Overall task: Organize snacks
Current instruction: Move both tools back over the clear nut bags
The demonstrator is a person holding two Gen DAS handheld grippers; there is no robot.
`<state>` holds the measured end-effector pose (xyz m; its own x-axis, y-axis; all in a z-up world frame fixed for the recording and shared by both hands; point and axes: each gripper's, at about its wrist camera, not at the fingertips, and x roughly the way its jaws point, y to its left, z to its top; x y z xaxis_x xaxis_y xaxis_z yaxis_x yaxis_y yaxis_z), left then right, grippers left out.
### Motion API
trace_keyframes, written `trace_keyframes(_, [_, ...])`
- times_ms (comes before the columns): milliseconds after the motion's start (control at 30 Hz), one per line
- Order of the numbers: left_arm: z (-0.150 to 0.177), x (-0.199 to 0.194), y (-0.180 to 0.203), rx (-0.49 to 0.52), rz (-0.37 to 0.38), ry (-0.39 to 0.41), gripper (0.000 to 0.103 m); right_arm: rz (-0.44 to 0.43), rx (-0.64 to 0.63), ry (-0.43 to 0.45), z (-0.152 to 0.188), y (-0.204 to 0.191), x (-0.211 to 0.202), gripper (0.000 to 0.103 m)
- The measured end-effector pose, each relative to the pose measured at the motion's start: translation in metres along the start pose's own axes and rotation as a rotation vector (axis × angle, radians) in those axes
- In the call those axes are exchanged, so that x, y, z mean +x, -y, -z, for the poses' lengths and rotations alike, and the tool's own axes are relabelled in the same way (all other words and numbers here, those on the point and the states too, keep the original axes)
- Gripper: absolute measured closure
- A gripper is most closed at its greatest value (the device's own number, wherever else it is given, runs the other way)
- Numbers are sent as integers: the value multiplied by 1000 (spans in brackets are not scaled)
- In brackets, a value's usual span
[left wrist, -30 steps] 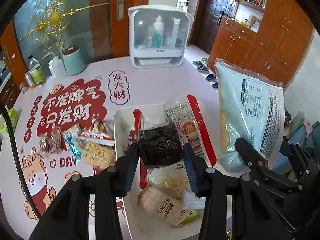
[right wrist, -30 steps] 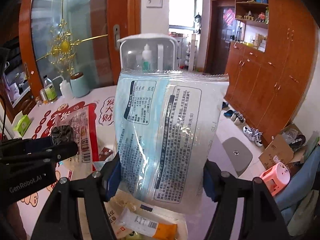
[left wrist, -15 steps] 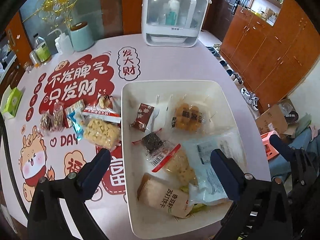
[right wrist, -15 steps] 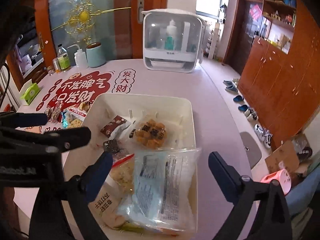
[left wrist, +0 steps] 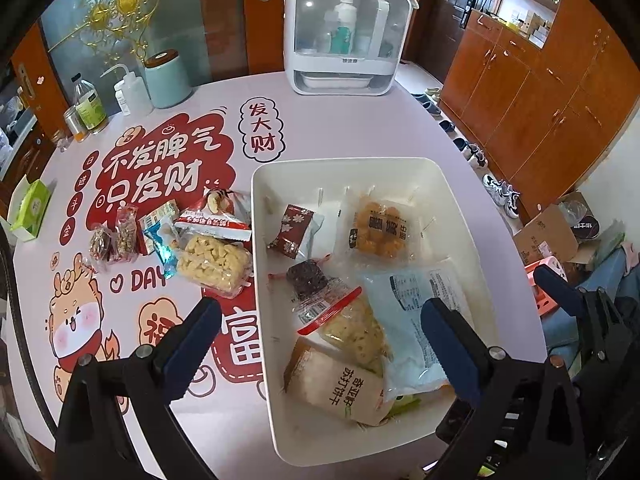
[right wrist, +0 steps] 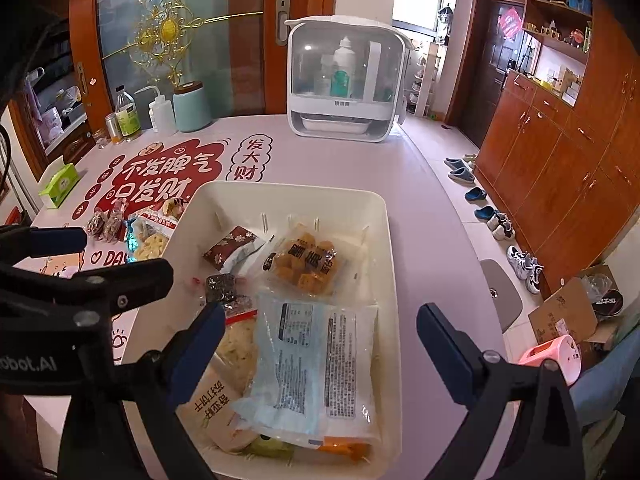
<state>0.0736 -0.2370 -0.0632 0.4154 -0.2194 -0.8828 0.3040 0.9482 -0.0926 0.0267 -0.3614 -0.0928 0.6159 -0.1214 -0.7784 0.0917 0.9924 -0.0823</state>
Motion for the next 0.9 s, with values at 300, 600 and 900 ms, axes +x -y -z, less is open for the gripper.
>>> trace_keyframes(300, [9, -6, -12, 6, -13, -4, 3, 2, -7, -40, 7, -13, 5, 6])
trace_keyframes(600, [16, -20, -34, 16, -27, 21, 4, -2, -11, -61, 8, -33, 6, 6])
trace_keyframes(900, [29, -35, -98, -30, -66, 31, 3, 1, 17, -92, 1, -68, 12, 6])
